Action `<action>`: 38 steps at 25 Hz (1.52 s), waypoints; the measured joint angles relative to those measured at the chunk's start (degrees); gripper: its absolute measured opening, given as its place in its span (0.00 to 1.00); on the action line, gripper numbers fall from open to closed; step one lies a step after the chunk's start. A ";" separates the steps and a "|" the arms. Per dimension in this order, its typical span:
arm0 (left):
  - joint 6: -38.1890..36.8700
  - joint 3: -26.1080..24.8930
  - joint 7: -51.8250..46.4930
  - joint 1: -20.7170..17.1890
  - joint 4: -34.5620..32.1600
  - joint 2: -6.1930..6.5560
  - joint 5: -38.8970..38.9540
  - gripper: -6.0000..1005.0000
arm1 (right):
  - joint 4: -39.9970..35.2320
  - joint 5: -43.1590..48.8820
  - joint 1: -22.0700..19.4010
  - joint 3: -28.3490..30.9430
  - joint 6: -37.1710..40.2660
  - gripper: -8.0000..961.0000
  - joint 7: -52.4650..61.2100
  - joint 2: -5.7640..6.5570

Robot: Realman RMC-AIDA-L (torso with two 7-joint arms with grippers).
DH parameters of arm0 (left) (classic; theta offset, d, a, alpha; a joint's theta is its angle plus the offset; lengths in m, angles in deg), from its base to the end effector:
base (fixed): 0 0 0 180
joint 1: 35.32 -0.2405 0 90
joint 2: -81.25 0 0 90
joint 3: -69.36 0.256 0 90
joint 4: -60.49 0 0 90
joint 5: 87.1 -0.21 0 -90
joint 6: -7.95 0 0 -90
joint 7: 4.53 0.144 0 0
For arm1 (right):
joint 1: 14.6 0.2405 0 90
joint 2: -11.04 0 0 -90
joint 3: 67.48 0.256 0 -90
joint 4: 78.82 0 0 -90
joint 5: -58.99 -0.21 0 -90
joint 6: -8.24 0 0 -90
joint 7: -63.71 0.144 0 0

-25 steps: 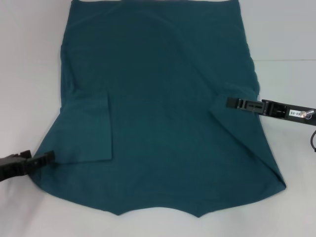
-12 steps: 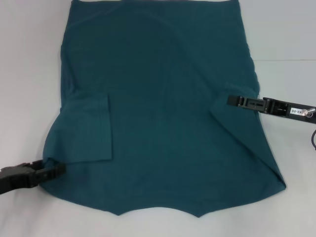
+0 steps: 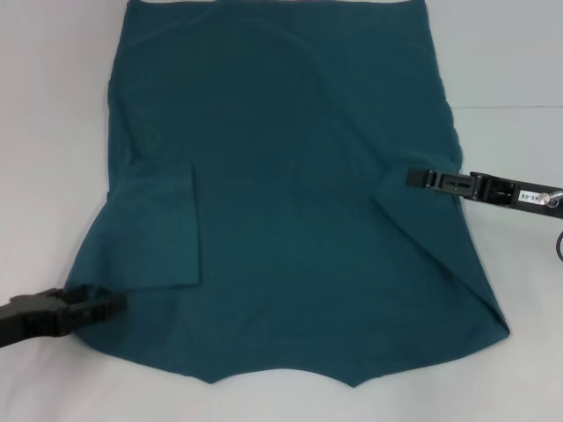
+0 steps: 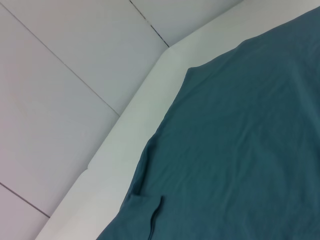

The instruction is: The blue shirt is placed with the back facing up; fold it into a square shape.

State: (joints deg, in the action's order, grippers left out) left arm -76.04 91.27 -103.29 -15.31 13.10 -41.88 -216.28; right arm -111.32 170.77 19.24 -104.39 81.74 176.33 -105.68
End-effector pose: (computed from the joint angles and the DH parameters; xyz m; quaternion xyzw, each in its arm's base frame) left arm -0.3536 0.2799 0.0273 -0.8188 -0.4806 -0.1997 0.2421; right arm 0.2782 0.3762 0.0145 -0.7939 0.5080 0.2838 0.1765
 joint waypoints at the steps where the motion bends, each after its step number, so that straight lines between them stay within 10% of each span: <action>1: -0.04 -0.13 -0.37 -0.35 -0.93 0.00 -0.02 0.88 | -0.01 -0.02 0.00 0.00 -0.04 0.93 -0.05 0.00; 38: -1.10 0.76 -8.21 -0.55 -4.33 -0.45 -6.00 0.89 | -0.02 -0.07 0.09 0.62 0.11 0.91 0.03 0.26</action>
State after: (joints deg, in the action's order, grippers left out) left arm -77.15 92.03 -111.50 -15.85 8.77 -42.32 -222.28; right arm -111.34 170.69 19.33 -103.78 81.85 176.36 -105.41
